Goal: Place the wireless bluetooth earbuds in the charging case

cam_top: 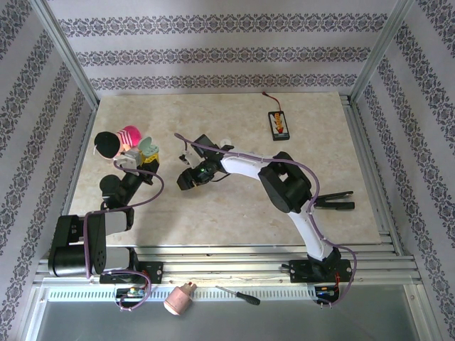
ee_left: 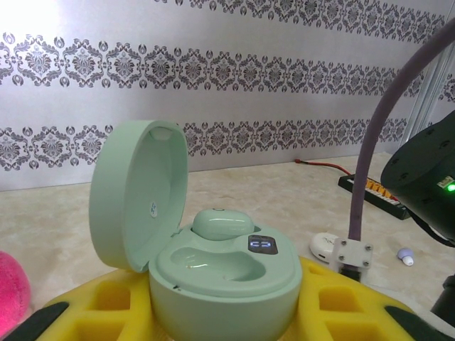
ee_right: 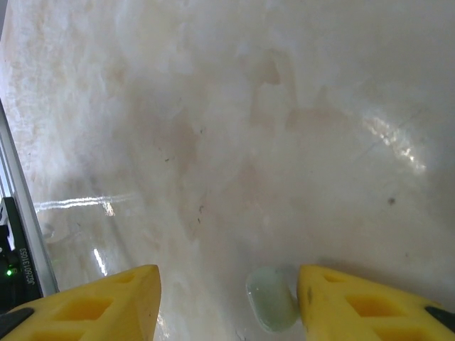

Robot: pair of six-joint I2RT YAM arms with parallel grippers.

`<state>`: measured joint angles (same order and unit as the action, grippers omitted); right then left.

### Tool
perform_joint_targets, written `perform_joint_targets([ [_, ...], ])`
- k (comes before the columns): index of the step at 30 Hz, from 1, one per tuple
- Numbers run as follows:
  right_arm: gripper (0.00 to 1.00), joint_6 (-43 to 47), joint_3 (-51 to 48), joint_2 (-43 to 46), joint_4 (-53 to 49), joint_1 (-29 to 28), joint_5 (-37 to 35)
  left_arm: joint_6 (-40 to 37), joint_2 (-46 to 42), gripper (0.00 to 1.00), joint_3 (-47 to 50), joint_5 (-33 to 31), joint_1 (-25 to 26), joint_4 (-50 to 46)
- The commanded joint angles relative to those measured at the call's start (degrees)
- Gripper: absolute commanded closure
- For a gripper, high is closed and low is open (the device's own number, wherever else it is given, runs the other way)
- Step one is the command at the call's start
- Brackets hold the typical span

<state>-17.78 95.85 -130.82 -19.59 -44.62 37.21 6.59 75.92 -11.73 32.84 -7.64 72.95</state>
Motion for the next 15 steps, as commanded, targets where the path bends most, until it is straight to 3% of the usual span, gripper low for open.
perform_joint_targets([
  [1, 0.47, 1.0, -2.0, 2.7, -1.2, -0.2, 0.8, 1.4, 0.3, 0.79, 0.5, 1.2, -0.9, 4.9],
  [10, 0.47, 3.1, 1.1, 0.2, -4.6, -0.5, -3.5, 1.9, 0.6, 0.79, 0.7, 1.3, -0.9, 5.7],
  [15, 0.51, 4.0, 0.8, 0.9, -5.8, -0.6, -10.0, 1.8, 0.6, 0.79, 0.7, 1.3, -1.0, 5.6],
])
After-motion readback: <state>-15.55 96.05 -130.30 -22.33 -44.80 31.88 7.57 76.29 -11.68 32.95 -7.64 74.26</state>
